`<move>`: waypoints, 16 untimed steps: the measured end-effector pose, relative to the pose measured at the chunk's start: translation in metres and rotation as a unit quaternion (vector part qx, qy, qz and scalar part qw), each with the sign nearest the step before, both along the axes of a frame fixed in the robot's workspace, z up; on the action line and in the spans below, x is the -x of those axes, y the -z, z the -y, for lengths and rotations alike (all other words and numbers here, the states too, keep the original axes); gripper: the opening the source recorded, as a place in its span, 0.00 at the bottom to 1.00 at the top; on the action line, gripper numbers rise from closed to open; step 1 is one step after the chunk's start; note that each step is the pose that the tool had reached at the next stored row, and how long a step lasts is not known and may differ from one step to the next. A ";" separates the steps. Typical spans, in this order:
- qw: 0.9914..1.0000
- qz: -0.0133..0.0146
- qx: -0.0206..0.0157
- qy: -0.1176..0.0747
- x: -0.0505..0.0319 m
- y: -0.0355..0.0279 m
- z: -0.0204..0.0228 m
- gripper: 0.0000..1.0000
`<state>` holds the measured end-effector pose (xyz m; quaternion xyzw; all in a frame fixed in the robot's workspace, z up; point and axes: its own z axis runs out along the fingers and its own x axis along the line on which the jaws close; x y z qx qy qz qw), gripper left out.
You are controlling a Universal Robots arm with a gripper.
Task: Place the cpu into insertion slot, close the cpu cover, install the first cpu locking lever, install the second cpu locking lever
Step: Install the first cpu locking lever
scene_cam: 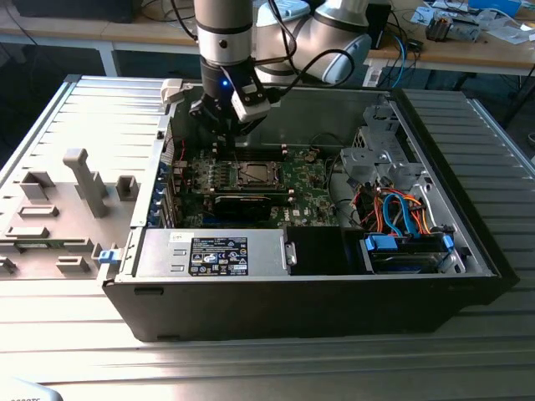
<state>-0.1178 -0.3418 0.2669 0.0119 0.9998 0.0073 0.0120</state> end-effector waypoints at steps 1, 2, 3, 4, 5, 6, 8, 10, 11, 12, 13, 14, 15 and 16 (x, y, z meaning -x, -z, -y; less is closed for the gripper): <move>1.000 0.000 0.000 -0.001 0.0011 0.0000 0.0000 0.11; 1.000 0.000 0.000 -0.002 0.0025 0.0000 0.0000 0.11; 1.000 0.000 0.000 -0.003 0.0038 0.0000 -0.0001 0.11; 1.000 0.000 0.000 -0.004 0.0055 0.0000 -0.0001 0.11; 1.000 0.000 0.000 -0.006 0.0072 0.0000 -0.0003 0.11; 1.000 0.000 0.000 -0.007 0.0096 0.0000 -0.0006 0.11; 1.000 0.000 0.000 -0.008 0.0112 0.0000 -0.0014 0.11; 1.000 0.000 0.000 -0.011 0.0116 0.0000 -0.0047 0.11; 1.000 0.000 0.000 -0.011 0.0116 0.0000 -0.0056 0.11; 1.000 0.000 0.000 -0.011 0.0116 0.0000 -0.0064 0.11; 1.000 0.000 0.000 -0.012 0.0121 0.0000 -0.0074 0.11; 1.000 0.000 0.000 -0.014 0.0131 0.0000 -0.0089 0.11; 1.000 0.000 0.000 -0.015 0.0134 0.0000 -0.0109 0.11; 1.000 0.000 0.000 -0.017 0.0134 0.0000 -0.0134 0.11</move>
